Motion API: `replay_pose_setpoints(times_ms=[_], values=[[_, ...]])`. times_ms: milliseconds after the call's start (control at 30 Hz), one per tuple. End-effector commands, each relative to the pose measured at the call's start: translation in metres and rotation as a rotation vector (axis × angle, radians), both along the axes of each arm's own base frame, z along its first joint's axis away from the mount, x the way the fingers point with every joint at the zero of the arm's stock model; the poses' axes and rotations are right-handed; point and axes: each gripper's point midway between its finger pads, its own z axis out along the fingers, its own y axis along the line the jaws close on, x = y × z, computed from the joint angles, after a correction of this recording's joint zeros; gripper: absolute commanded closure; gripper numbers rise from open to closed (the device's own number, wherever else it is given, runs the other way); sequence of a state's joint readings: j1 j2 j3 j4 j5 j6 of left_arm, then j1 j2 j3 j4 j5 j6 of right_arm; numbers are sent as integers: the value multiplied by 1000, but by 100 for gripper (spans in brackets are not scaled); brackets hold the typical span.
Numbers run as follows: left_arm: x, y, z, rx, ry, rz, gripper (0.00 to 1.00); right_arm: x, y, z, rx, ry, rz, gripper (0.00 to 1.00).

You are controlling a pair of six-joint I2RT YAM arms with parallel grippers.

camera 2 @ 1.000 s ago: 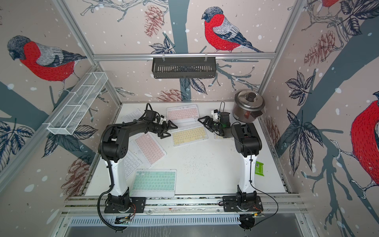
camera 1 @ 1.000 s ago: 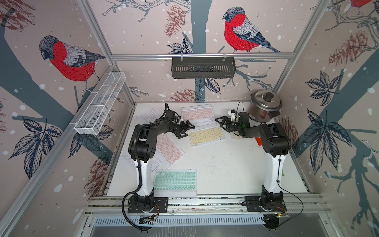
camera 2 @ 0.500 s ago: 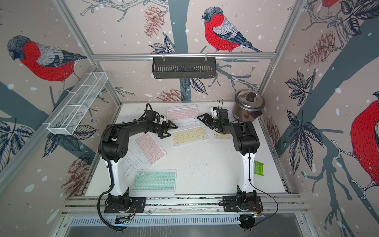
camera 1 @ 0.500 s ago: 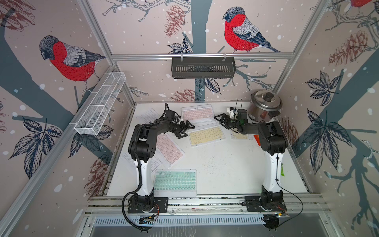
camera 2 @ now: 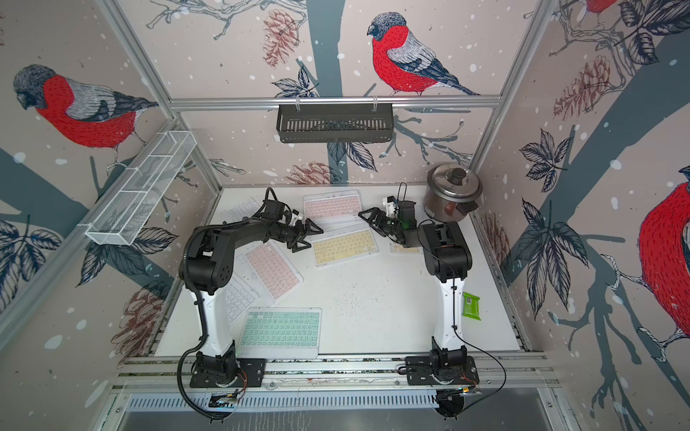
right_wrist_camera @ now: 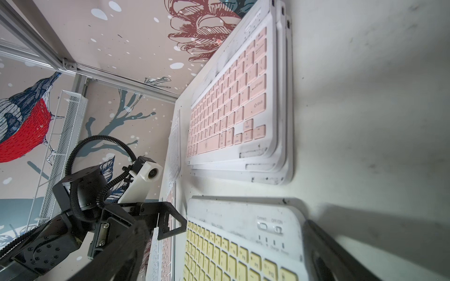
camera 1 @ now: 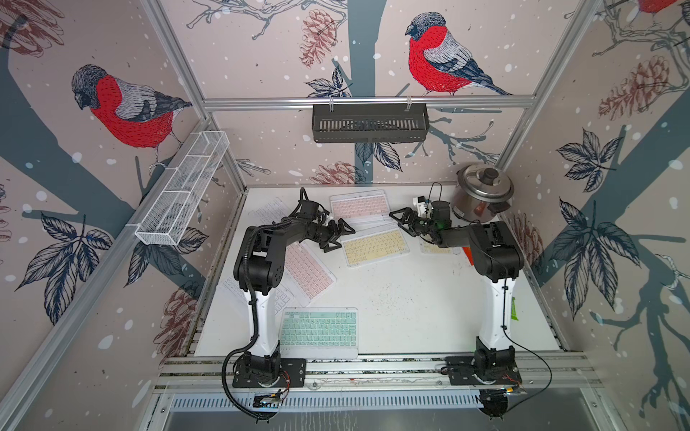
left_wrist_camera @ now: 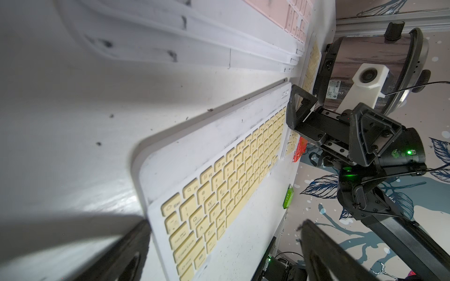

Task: Stack the numeric keypads
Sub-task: Pick up the numeric keypad from the center of the board.

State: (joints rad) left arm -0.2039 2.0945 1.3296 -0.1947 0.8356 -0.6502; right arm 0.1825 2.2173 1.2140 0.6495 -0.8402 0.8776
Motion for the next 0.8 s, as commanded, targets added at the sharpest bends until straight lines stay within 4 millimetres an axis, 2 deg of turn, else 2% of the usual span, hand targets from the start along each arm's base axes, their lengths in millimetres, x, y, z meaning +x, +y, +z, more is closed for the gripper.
replay_pose_setpoints(times_ms=[0,233,767], values=[[-12,24,-40,174,96,59,4,-5,6,10,52,-10,44,0],[-10,25,-41,171,94,65,4,-11,10,10,46,-14,69,0],[-13,15,-33,68,96,69,4,-33,20,44,36,-66,106,0]])
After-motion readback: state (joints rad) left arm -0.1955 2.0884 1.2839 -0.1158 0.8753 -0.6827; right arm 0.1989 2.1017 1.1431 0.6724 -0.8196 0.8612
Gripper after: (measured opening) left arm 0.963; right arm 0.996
